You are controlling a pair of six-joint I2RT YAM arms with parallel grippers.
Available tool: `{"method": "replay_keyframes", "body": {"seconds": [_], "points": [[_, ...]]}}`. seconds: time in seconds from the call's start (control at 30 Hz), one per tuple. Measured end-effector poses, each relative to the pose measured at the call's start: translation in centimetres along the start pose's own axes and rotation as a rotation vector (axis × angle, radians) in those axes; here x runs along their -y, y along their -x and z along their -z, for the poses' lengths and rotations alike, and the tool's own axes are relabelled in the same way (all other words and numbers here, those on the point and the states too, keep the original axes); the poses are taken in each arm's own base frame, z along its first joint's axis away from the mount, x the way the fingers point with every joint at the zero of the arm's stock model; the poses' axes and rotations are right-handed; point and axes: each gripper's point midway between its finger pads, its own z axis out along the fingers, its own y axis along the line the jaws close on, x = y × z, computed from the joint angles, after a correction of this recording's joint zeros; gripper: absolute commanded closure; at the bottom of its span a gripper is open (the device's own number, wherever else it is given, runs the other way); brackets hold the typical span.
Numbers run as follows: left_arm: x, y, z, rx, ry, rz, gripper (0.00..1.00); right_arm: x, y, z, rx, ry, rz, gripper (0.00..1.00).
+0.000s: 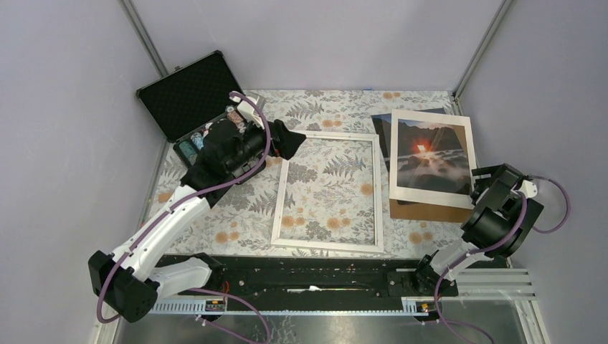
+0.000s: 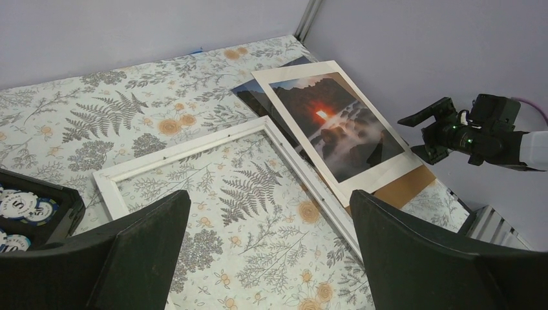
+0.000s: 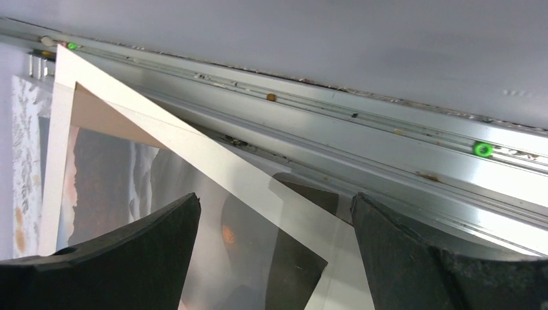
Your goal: Put the photo into the frame
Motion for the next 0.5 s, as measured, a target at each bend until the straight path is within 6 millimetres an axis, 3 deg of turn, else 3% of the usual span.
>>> {"method": "replay_keyframes", "body": {"seconds": [0.5], "points": [[0.0, -0.9, -0.4, -0.02, -0.003, 0.003, 0.01, -1.9, -1.1, 1.0, -0.024, 0.169, 0.003, 0.11]]}}
